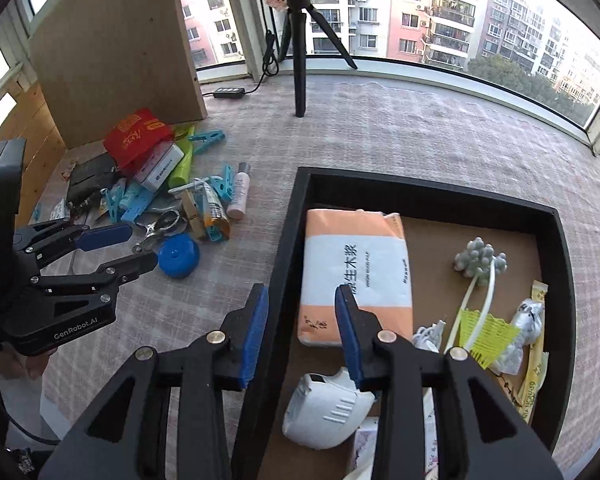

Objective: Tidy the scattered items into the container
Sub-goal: 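Grasp the metal spring clamp with the left gripper while the right grasps the Coffee-mate packet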

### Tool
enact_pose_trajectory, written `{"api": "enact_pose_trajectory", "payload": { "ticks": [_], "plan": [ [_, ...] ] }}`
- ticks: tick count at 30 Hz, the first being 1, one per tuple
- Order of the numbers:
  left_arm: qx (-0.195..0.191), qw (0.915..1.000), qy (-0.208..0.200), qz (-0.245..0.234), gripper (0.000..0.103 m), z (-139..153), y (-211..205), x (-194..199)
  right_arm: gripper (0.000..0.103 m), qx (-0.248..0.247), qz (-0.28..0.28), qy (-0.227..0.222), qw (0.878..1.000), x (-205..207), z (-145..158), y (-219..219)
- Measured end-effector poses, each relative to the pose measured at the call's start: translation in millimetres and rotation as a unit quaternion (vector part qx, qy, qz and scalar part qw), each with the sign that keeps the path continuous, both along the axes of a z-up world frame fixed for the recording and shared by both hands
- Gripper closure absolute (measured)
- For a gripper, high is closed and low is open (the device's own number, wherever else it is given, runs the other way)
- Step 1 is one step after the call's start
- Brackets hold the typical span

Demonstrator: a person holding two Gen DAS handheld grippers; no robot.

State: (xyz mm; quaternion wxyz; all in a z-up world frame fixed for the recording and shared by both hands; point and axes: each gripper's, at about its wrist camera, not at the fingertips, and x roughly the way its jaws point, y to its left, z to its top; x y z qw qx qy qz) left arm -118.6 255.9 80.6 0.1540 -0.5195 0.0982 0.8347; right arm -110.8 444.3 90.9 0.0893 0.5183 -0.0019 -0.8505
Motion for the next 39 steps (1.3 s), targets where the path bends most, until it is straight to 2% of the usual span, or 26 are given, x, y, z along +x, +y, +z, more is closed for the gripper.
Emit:
{"api": "enact_pose_trajectory", "payload": {
  "ticks": [6, 11, 13, 16, 32, 35, 39],
  "plan": [
    [-0.012, 0.9999, -0.009, 0.000, 0.061, -15, -25, -17, 0.068, 0.005, 0.043, -0.013, 0.999, -23, -12, -44],
    [-0.017, 0.9996, -0.018, -0.012, 0.061, -26, -28, -28, 0.068, 0.010, 0.061, -0.024, 0.998, -41, -23, -66],
    [-0.016, 0.9995, -0.020, -0.018, 0.061, -28, -28, -31, 0.067, 0.011, 0.065, -0.026, 0.997, -48, -27, -71],
    [-0.014, 0.9992, -0.025, -0.028, 0.061, -31, -25, -36, 0.060, 0.008, 0.065, -0.030, 0.997, -57, -32, -76],
    [-0.009, 0.9985, -0.038, -0.038, 0.060, -52, -25, -53, 0.059, 0.006, 0.067, -0.053, 0.996, -92, -53, -88],
    [-0.010, 0.9984, -0.043, -0.037, 0.060, -55, -28, -55, 0.061, 0.003, 0.064, -0.056, 0.996, -95, -56, -87],
    [-0.019, 0.9978, -0.048, -0.042, 0.062, -63, -27, -53, 0.072, -0.003, 0.062, -0.062, 0.996, -94, -60, -88]
  ]
}}
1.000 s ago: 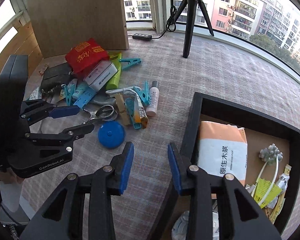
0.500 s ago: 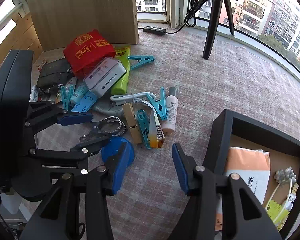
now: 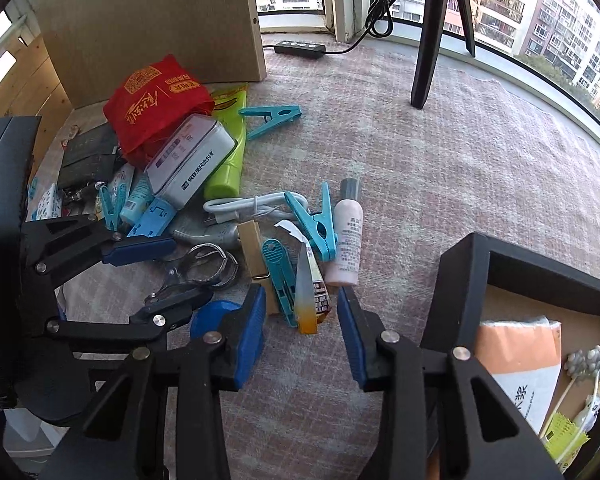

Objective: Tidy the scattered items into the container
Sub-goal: 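Grasp the metal spring clamp with the left gripper while the right grasps the Coffee-mate packet, then carry the clamp and Coffee-mate packet into the tray and open both grippers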

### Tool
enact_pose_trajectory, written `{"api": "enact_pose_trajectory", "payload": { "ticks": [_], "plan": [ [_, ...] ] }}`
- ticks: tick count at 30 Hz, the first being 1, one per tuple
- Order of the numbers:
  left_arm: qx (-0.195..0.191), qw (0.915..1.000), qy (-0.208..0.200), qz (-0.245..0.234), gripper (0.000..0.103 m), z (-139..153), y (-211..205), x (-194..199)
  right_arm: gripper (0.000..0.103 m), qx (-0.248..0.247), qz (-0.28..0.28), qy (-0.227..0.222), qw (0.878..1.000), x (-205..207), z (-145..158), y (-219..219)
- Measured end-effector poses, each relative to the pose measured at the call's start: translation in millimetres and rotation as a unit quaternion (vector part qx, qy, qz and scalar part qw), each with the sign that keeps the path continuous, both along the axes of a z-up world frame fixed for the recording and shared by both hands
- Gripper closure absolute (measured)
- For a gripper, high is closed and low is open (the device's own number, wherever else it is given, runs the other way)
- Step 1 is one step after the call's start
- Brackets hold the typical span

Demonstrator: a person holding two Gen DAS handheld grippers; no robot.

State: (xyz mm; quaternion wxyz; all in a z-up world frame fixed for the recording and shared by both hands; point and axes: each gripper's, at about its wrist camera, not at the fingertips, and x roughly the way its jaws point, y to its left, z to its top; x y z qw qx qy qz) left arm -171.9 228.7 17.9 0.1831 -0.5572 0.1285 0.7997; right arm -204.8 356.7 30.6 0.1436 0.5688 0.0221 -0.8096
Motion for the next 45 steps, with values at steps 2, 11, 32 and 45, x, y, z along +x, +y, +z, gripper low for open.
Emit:
{"api": "enact_pose_trajectory", "payload": {
  "ticks": [2, 11, 32, 45],
  "plan": [
    [0.008, 0.9999, -0.003, 0.007, 0.064, -1, -1, -2, 0.078, 0.001, 0.001, -0.002, 1.000, 1, -2, -1],
    [0.025, 0.9995, -0.003, 0.021, 0.082, 1, 1, 8, 0.087, -0.014, -0.012, 0.007, 1.000, 8, 0, 7],
    [0.101, 0.9887, 0.029, 0.107, 0.082, 57, 2, 58, 0.088, -0.083, -0.128, 0.059, 0.987, 71, 48, 75],
    [0.107, 0.9929, 0.048, 0.017, 0.082, 96, 101, 96, 0.088, -0.061, -0.239, 0.098, 0.964, 146, 81, 174]
  ]
}}
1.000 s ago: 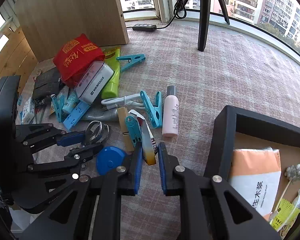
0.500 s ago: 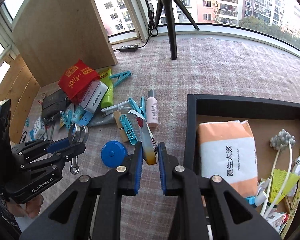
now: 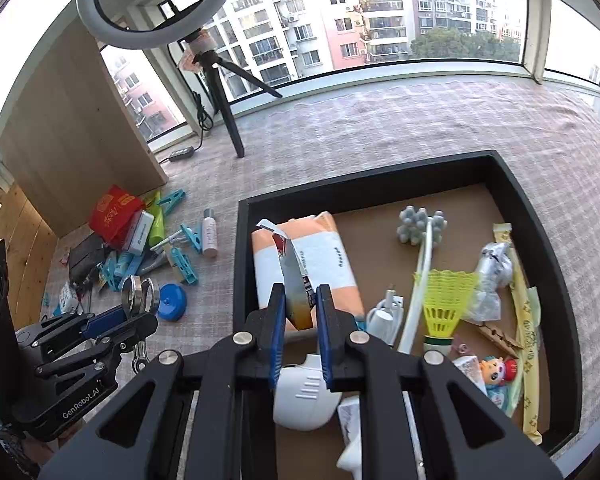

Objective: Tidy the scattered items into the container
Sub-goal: 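Carry the clamp and Coffee-mate packet into the tray and open both grippers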

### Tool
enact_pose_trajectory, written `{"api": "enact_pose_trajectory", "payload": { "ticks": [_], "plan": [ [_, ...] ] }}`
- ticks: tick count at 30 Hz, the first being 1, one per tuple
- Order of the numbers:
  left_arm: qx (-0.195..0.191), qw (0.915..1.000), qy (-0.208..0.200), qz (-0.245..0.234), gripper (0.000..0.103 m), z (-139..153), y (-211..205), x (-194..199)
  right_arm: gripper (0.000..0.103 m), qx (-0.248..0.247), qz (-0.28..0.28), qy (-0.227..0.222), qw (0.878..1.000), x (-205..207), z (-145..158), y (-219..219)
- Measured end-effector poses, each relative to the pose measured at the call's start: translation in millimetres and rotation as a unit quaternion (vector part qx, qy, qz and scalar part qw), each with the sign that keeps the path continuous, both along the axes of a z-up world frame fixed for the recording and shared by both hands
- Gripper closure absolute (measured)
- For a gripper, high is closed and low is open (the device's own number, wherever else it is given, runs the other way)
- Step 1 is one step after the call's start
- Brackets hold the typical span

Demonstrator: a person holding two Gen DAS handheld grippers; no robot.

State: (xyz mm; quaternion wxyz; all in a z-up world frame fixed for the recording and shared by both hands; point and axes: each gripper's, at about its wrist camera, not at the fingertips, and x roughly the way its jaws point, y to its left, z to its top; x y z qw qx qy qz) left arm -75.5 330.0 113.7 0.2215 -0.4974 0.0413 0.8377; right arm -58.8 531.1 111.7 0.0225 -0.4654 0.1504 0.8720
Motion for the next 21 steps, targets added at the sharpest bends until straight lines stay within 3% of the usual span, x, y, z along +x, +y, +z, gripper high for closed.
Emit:
{"api": "enact_pose_trajectory", "payload": {
  "ticks": [10, 17, 18, 19, 20, 21],
  "plan": [
    [0.007, 0.9971, 0.010, -0.075, 0.082, 13, 86, 40, 0.088, 0.013, -0.077, -0.002, 0.997, 56, 8, 77],
    [0.004, 0.9942, 0.016, -0.106, 0.081, 18, 122, 58, 0.087, 0.007, -0.098, 0.006, 0.995, 80, 12, 108],
    [0.002, 0.9941, 0.020, -0.107, 0.076, 19, 124, 59, 0.077, 0.004, -0.097, 0.006, 0.995, 81, 12, 110],
    [-0.002, 0.9944, 0.023, -0.103, 0.053, 19, 126, 61, 0.068, 0.005, -0.098, 0.000, 0.995, 81, 12, 110],
    [-0.005, 0.9946, 0.025, -0.100, 0.039, 20, 128, 61, 0.049, 0.006, -0.103, -0.001, 0.995, 82, 12, 110],
    [-0.002, 0.9946, 0.030, -0.100, 0.024, 22, 128, 63, 0.045, 0.008, -0.104, 0.004, 0.995, 83, 13, 110]
  ]
}}
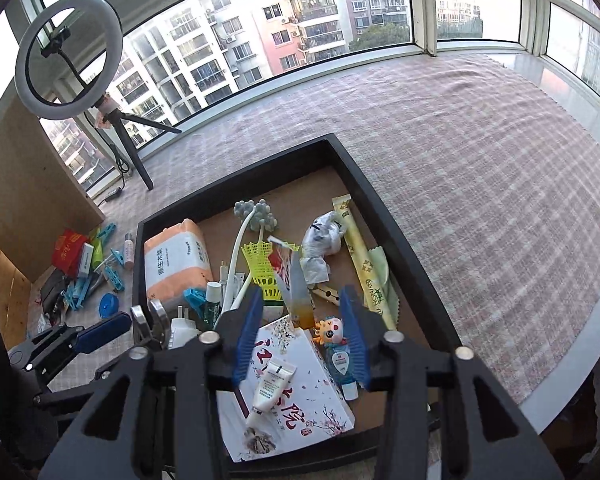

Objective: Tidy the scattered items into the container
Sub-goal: 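Carry the clamp and Coffee-mate packet into the tray and open both grippers, then grasp the blue tape measure with the left gripper while the right grasps the white lotion bottle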

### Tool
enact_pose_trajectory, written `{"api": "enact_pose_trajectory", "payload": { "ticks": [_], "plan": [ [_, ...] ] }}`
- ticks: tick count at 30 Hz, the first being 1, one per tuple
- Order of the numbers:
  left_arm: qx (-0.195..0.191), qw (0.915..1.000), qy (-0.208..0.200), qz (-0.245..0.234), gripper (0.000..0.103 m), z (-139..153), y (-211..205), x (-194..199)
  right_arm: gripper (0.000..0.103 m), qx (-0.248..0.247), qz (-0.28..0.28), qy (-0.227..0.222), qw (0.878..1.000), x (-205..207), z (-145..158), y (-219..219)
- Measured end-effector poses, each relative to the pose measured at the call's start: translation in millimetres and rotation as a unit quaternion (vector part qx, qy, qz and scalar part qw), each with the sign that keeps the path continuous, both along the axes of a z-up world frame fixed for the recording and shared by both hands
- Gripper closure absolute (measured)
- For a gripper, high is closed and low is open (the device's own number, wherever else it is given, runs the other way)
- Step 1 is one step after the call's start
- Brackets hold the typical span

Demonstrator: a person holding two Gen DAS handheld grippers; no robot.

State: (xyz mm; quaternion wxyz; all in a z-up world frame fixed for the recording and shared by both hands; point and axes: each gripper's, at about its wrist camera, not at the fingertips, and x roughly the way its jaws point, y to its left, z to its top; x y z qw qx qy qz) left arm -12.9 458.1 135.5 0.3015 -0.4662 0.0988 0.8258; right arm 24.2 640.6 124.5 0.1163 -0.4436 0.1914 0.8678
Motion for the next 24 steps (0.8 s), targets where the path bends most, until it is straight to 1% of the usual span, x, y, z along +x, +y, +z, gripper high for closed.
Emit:
{"api": "enact_pose_trajectory", "payload": {
  "ticks": [4, 12, 19, 24],
  "plan": [
    [-0.001, 0.9999, 0.008, 0.008, 0.026, 3, -3, 2, 0.045, 0.005, 0.008, 0.007, 1.000, 0, 2, -5],
    [-0.001, 0.9992, 0.001, 0.039, 0.029, -2, -27, -2, 0.045, 0.002, 0.030, 0.007, 1.000, -7, 3, -21],
    [-0.007, 0.9976, 0.000, 0.070, 0.030, -5, -58, -10, 0.045, -0.003, 0.062, 0.007, 0.998, -23, 3, -47],
    [-0.016, 0.9946, -0.003, 0.103, 0.031, -10, -88, -22, 0.045, 0.001, 0.093, 0.008, 0.996, -42, 5, -70]
  ]
}}
